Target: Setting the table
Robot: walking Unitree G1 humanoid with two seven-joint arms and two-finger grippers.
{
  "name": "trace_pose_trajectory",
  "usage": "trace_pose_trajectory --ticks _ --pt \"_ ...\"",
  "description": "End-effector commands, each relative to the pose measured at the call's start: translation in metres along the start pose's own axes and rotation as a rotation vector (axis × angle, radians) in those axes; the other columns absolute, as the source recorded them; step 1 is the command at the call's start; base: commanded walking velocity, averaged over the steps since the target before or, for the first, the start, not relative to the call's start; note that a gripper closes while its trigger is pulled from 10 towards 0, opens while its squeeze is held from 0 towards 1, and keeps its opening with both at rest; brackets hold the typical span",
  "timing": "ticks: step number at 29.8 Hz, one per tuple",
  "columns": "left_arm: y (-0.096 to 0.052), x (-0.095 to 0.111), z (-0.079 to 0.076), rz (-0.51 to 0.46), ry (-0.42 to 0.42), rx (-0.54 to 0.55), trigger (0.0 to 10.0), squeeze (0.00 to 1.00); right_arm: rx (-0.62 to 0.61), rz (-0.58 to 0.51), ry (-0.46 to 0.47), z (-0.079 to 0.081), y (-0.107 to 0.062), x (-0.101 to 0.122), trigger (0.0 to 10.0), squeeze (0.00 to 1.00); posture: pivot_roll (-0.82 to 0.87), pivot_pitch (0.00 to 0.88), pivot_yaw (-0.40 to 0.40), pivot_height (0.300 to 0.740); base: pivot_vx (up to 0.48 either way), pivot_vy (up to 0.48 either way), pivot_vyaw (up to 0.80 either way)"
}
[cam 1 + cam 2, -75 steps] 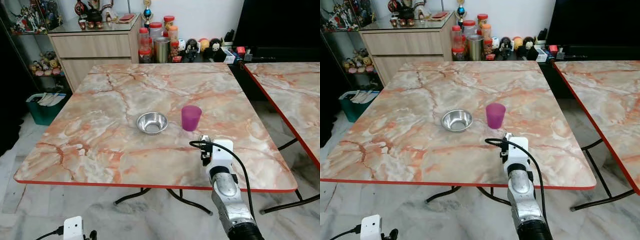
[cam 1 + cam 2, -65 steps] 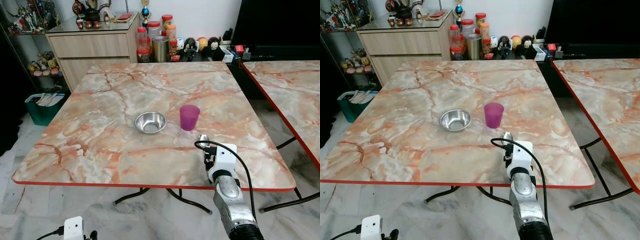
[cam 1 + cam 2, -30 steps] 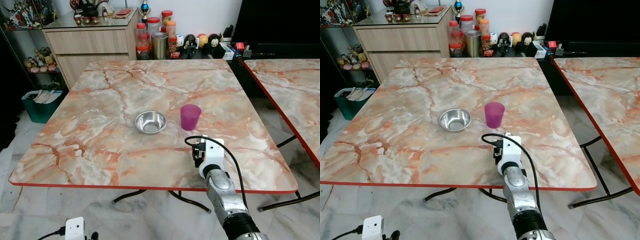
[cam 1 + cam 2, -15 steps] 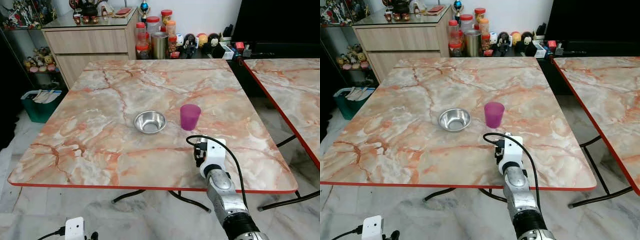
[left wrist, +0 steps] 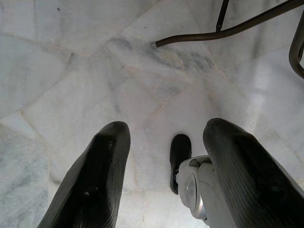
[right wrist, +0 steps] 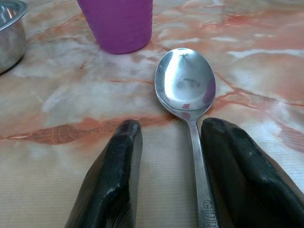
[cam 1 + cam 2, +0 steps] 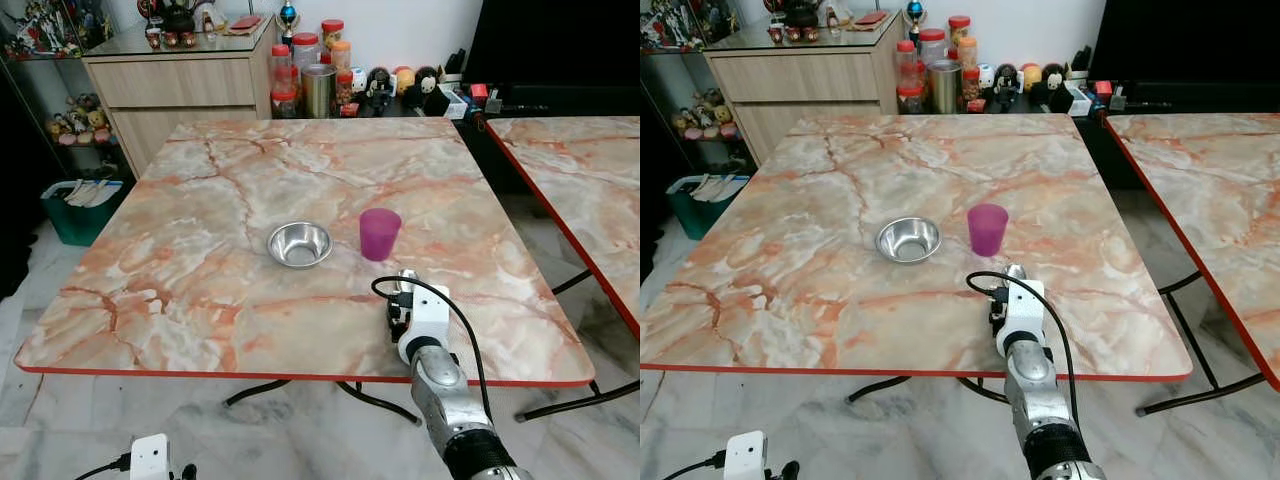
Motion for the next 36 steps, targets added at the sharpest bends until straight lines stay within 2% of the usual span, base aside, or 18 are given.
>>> trace_pose_trajectory --ticks 1,2,3,20,34,35,36 --pt "-0.001 -0.005 0.003 0.025 0.013 0.001 10.0 0.00 -0.009 0.059 0.016 0.000 -0.002 -0.015 10.0 0.00 0.06 0.000 0.026 0.740 0.000 0.000 0.00" --pt "-0.001 -0.006 0.003 0.028 0.014 0.000 10.0 0.00 -0.014 0.068 0.016 -0.001 -0.002 -0.017 7.5 0.00 0.06 0.000 0.027 0.740 0.000 0.000 0.00" --pt "-0.002 -0.006 0.003 0.031 0.016 -0.003 10.0 0.00 -0.018 0.080 0.014 -0.002 -0.002 -0.020 0.0 0.00 0.06 0.000 0.027 0.740 0.000 0.000 0.00" --pt "-0.002 -0.010 0.002 0.046 0.006 -0.002 10.0 0.00 -0.042 0.081 0.022 -0.005 0.000 -0.018 0.0 0.00 0.07 0.000 0.019 0.740 0.000 0.000 0.00" --pt "-0.001 -0.010 0.000 0.046 -0.001 0.003 10.0 0.00 -0.040 0.031 -0.006 -0.005 0.003 -0.004 0.0 0.00 0.07 0.000 0.015 0.740 0.000 0.000 0.00" --pt "-0.001 -0.010 0.000 0.045 0.000 0.004 10.0 0.00 -0.028 -0.013 -0.020 -0.001 0.003 0.005 0.9 0.00 0.07 0.000 0.015 0.740 0.000 0.000 0.00" --pt "-0.001 -0.009 0.000 0.045 0.000 0.004 10.0 0.00 -0.026 -0.029 -0.022 0.000 0.003 0.008 0.9 0.00 0.07 0.000 0.015 0.740 0.000 0.000 0.00"
Point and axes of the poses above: a point about 5 cm out from each wrist's last joint towards the gripper, its own y axis pointing out of the wrist towards the gripper, its own x axis along the axis of the wrist's last joint, z = x × y, the point moved 4 cm from there along y, pointing out of the wrist towards the gripper, and after that the axes turned 6 degrees about -y, right-handed, at the moved point
